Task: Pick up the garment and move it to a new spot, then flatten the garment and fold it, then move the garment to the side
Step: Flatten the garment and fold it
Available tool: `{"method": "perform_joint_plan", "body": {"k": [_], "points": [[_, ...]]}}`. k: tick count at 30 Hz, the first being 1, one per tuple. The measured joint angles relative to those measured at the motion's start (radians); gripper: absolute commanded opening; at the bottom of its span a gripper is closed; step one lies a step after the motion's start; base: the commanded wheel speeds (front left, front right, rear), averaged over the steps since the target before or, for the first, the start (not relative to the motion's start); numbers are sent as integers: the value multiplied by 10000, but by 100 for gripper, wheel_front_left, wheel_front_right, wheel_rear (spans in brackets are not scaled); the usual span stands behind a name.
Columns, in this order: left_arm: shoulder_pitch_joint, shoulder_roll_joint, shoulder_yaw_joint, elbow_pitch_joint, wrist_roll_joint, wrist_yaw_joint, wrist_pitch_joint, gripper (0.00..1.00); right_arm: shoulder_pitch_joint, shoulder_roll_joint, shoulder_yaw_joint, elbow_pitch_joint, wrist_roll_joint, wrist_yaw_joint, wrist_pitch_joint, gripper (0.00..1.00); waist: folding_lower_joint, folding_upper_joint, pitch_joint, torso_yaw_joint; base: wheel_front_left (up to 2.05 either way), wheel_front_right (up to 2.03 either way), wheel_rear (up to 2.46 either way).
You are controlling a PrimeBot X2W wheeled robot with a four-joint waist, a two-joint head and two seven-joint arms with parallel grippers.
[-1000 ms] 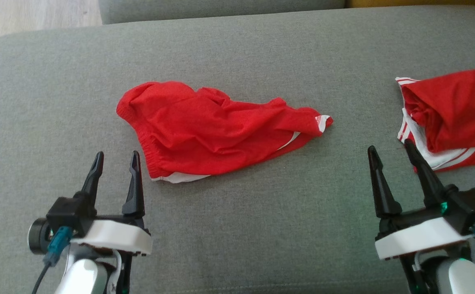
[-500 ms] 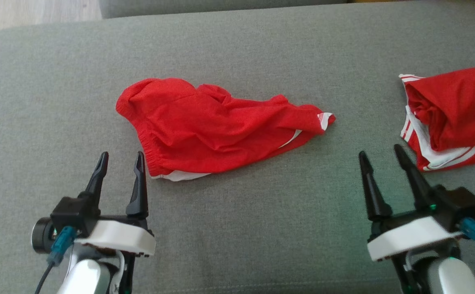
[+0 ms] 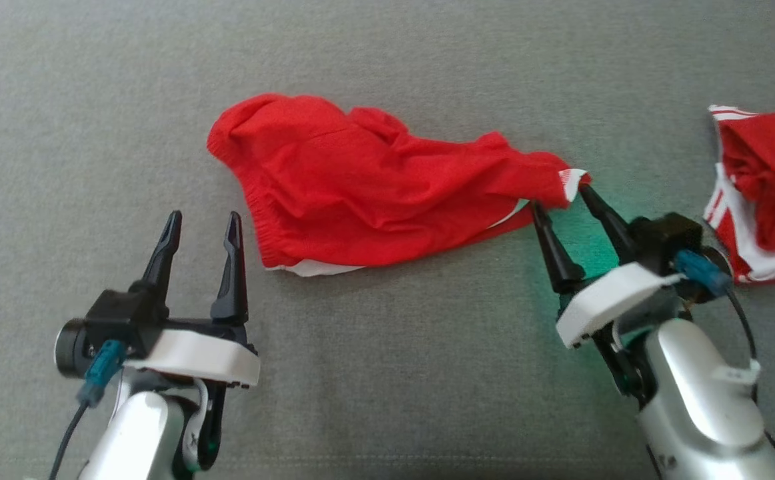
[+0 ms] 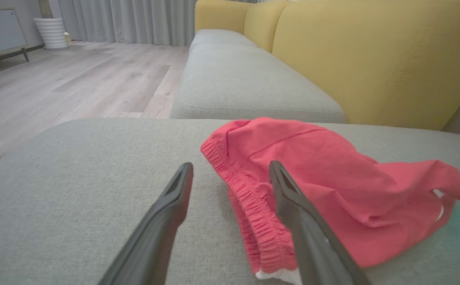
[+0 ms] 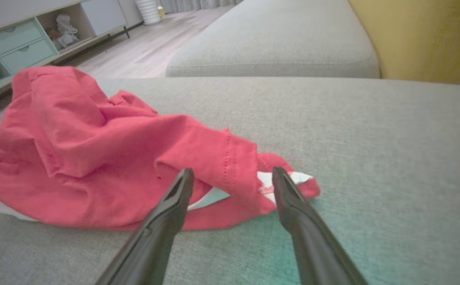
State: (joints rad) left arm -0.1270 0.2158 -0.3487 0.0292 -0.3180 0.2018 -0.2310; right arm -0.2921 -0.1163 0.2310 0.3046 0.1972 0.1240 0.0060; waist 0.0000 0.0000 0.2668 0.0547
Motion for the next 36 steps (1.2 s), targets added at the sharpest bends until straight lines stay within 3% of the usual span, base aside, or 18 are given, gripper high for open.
{"method": "perform_joint_plan", "body": {"k": [1, 2, 3, 4, 5, 6, 18, 25, 26, 28, 36], "points": [[-24, -15, -2, 58, 0, -10, -13, 100, -165, -13, 113, 234, 63, 0, -33, 100, 1, 0, 39, 62, 0, 0, 0], [-30, -31, -4, 92, 0, -10, -44, 100, -313, -48, 224, 462, 151, 0, -31, 92, 0, 0, 72, 113, 0, 0, 0], [-31, -48, -4, 107, 0, -10, -81, 100, -436, -102, 330, 652, 232, 0, -31, 54, 0, 0, 102, 159, 0, 0, 0], [-31, -61, -2, 125, 0, -10, -86, 100, -543, -146, 397, 815, 355, 0, -31, 54, 0, 0, 123, 194, 0, 0, 0], [-31, -79, -2, 138, 0, -10, -90, 100, -652, -215, 491, 980, 426, 0, -31, 23, 0, 0, 149, 215, 0, 0, 0], [-35, -96, -2, 151, 0, -10, -96, 100, -751, -272, 541, 1110, 487, 0, -31, 0, 0, 0, 171, 235, 0, 0, 0], [-282, -320, -21, 345, 0, -173, -184, 100, -2011, -848, 955, 1139, 1379, 0, -303, 0, 0, 0, 342, 368, 0, 0, 0], [-640, -531, -245, 522, 0, -362, -186, 100, -3314, -867, 855, 2591, 2255, 0, 54, 0, 0, 0, 534, 712, 0, 0, 0], [-693, -573, -249, 548, 2, -407, -186, 100, -3431, -859, 888, 2867, 2351, 0, 130, 4, 0, 0, 572, 762, 0, 0, 0], [-736, -621, -245, 606, 12, -441, -188, 100, -3607, -817, 920, 3388, 2638, 0, 188, 100, 1, 0, 648, 844, 0, 0, 0], [-743, -692, -77, 652, 176, -523, -188, 100, -3785, -788, 1122, 4358, 3126, 0, -871, 100, 1, 0, 636, 785, 0, 0, 0]]}}
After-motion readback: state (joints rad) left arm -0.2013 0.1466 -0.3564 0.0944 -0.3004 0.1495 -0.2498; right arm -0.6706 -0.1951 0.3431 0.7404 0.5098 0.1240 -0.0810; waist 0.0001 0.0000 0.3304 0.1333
